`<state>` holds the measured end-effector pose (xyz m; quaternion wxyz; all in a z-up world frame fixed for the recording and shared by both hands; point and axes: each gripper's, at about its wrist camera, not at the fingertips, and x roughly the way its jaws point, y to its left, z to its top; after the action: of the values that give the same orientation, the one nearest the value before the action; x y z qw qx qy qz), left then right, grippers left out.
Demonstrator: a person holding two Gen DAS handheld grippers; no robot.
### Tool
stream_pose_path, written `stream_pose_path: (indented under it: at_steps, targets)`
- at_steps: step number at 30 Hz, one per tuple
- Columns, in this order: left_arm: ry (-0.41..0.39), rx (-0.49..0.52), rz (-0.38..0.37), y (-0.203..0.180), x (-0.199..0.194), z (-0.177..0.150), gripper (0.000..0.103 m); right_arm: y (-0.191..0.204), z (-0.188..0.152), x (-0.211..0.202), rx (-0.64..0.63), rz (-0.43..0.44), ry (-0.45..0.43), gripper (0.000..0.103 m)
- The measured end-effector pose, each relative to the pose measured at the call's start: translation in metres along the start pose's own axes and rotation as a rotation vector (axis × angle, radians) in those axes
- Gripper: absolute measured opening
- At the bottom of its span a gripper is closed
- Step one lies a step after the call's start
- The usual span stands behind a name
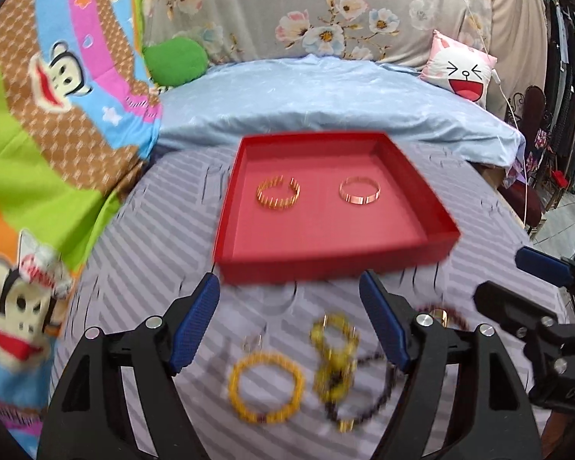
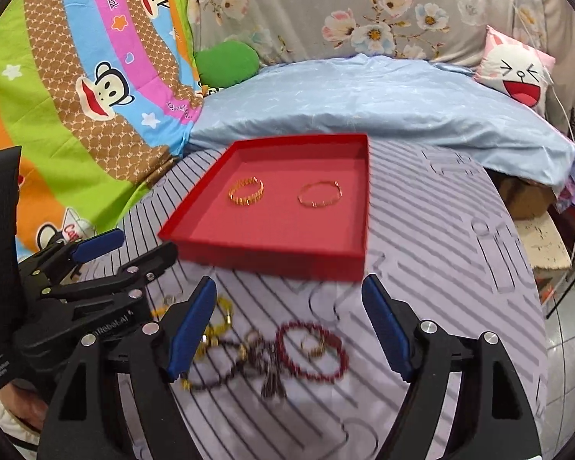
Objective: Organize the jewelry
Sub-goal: 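Move both tools back from the tray to the bead bracelets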
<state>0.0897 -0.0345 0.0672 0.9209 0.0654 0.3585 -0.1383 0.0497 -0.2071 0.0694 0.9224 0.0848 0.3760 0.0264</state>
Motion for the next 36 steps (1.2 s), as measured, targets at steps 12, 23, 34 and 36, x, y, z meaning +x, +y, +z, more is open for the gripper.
stream_pose_path:
  at_steps: [12, 23, 34, 36]
  targets:
    - [0.087, -0.095, -0.023, 0.017, -0.006, -0.071, 0.072, -0.027, -0.070, -0.002, 0.096, -0.059, 0.076, 0.075]
    - [0.101, -0.015, -0.056, -0.019, 0.015, -0.066, 0.064, -0.023, -0.072, 0.009, 0.096, -0.063, 0.097, 0.075]
    - [0.133, -0.011, -0.103, -0.020, 0.031, -0.068, 0.030, -0.022, -0.070, 0.016, 0.100, -0.057, 0.109, 0.075]
    - [0.124, -0.023, -0.116, -0.017, 0.028, -0.067, 0.014, -0.023, -0.070, 0.017, 0.105, -0.057, 0.110, 0.075]
